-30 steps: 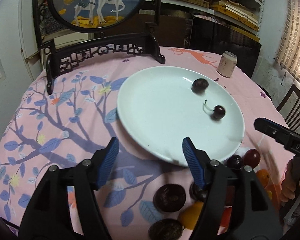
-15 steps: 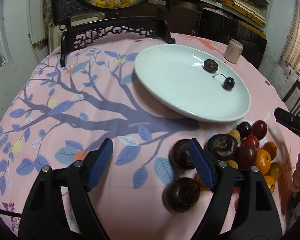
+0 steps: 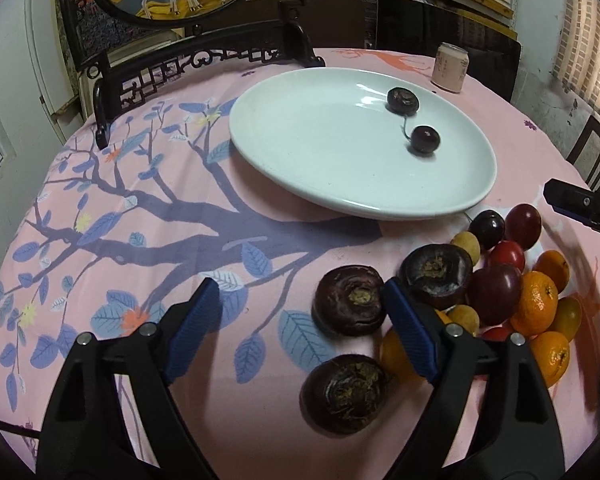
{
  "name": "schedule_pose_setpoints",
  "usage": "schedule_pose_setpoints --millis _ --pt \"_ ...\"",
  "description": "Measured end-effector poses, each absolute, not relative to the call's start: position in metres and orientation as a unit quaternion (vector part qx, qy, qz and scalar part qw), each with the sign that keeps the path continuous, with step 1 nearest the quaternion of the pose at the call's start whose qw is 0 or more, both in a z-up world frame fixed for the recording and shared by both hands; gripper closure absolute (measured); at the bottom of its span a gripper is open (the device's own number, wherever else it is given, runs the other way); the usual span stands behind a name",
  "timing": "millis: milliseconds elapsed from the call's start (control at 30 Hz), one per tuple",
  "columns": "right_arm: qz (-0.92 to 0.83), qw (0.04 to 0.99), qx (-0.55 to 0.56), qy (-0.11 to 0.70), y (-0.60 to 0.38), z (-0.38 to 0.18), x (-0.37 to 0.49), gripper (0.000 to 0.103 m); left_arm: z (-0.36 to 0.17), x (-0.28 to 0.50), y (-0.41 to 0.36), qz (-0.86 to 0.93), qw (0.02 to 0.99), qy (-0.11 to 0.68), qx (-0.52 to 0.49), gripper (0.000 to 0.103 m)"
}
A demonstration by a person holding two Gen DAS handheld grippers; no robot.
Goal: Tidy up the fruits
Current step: 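Grasp another dark brown fruit with the left gripper while the right grasps a red plum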
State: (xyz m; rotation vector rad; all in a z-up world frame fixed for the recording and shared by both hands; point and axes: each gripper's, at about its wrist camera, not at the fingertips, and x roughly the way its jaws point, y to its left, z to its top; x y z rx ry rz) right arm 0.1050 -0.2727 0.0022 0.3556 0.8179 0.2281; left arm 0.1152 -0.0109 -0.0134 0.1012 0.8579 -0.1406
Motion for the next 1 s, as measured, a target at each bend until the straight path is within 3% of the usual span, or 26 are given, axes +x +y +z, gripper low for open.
schedule_pose_setpoints --millis 100,400,667,900,1000 --pt "0.109 0.895 0.17 0.397 -0.273 0.001 0.105 0.023 -0.014 0.118 -0.009 -0.055 0.908 0.412 0.057 0.007" --pt "0.111 0.899 0.167 0.39 -0.272 0.004 0.103 0.023 -0.005 0.124 0.043 0.003 0.91 0.415 -0.023 0.008" --pt "0.113 0.9 0.163 0.389 -0.271 0.005 0.102 0.023 -0.006 0.119 0.017 -0.03 0.912 0.409 0.019 0.01" --pt "0.112 0.903 0.128 0.393 -0.26 0.005 0.101 0.023 -0.016 0.122 0.003 -0.044 0.905 0.419 0.051 0.032" --pt "0.117 0.9 0.128 0.4 -0.258 0.002 0.102 0.024 -0.016 0.121 -0.001 -0.066 0.903 0.421 0.045 0.05"
